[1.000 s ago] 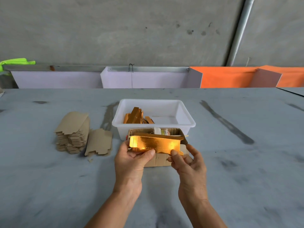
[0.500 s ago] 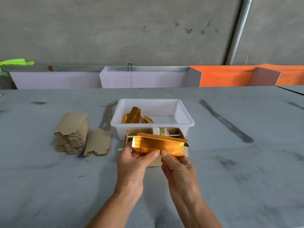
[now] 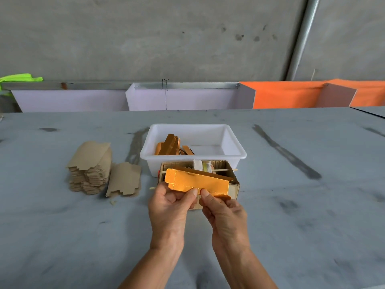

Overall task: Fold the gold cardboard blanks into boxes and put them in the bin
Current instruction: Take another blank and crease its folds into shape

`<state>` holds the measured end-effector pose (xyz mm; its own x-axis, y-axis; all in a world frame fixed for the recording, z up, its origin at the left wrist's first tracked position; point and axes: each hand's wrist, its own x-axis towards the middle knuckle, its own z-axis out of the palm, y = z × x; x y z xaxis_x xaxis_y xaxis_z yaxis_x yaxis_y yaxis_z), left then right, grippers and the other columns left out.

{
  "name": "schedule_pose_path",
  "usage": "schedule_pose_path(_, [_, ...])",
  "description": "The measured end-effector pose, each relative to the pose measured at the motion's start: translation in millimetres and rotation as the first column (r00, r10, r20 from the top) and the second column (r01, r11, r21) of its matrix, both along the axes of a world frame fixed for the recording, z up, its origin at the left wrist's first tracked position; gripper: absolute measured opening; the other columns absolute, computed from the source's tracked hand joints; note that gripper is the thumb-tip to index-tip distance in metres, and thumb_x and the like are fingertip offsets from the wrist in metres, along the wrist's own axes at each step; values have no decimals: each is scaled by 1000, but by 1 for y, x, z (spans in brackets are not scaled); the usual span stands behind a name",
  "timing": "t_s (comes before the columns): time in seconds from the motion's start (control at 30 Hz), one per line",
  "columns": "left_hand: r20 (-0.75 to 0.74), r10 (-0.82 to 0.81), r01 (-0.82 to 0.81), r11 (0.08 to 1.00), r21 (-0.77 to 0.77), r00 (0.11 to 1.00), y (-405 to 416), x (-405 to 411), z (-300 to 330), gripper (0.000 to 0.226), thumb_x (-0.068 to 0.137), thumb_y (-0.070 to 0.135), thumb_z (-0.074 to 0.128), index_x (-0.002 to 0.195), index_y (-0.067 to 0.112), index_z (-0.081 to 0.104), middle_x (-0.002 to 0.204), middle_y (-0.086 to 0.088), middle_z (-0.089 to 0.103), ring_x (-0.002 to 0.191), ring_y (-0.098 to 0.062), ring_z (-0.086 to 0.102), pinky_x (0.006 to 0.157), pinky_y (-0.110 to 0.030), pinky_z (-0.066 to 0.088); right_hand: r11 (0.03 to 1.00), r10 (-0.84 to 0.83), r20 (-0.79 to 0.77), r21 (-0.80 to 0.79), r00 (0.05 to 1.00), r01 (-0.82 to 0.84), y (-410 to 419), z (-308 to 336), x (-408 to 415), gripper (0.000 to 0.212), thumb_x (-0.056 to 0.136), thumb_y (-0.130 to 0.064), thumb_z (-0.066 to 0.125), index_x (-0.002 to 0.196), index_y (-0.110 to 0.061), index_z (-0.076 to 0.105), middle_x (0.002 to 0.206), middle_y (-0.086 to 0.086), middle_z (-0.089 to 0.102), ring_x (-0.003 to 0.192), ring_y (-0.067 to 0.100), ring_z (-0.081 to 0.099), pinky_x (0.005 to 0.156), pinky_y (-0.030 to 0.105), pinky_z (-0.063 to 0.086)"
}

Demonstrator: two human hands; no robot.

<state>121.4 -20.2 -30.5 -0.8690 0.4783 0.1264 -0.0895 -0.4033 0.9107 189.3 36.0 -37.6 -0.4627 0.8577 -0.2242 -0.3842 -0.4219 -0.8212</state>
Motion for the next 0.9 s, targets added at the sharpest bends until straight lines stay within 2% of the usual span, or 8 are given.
schedule_pose_path(0.13, [-8,22,-22,1000,6,1000,-1,0,1,29,73,-11,70,97,3,62,67,-4,71,55,-12,64,52,-19,51,1000,8,-8,2,1000,-8,0,1,0,29,68,-7,77,92,-2,61,64,3,66,61,12,64,66,26,46])
schedule_pose_path(0.33, [14,6,-6,1000,6,1000,-5,-6,-1,16,83,-4,64,97,3,64,67,-9,71,56,-17,65,54,-24,55,997,76,-50,-7,996,-77,5,1,8,3,85,-5,63,87,-3,63,70,8,70,66,14,69,62,21,52])
schedule_pose_path(0.47, [62,-25,25,1000,3,998,-9,-7,-6,10,91,8,56,93,3,64,75,-19,72,66,-28,70,58,-26,57,996,76,-58,-41,995,-79,8,-2,10,7,90,-2,57,85,-3,61,70,10,71,66,15,71,57,20,54])
schedule_pose_path(0.6, [91,-51,52,999,-6,995,-9,-10,-8,16,92,15,55,93,2,63,76,-19,72,68,-30,71,58,-26,56,995,73,-70,-61,995,-78,9,-5,10,7,90,-2,56,86,-3,61,68,7,71,66,14,71,55,18,54])
schedule_pose_path(0.73, [71,-104,106,994,-25,992,-10,-17,-5,10,84,11,63,91,4,64,76,-17,72,68,-26,71,58,-25,56,997,54,-69,-54,996,-58,12,-4,10,7,90,-2,57,86,-4,62,68,6,71,66,13,71,54,17,54])
schedule_pose_path(0.9, [27,-97,99,992,-77,995,-10,-23,-4,9,76,-1,69,84,3,67,72,-14,72,62,-20,69,56,-23,55,998,53,-42,-22,998,-54,15,-4,12,4,90,-6,58,89,-5,62,69,6,72,67,12,71,55,18,52])
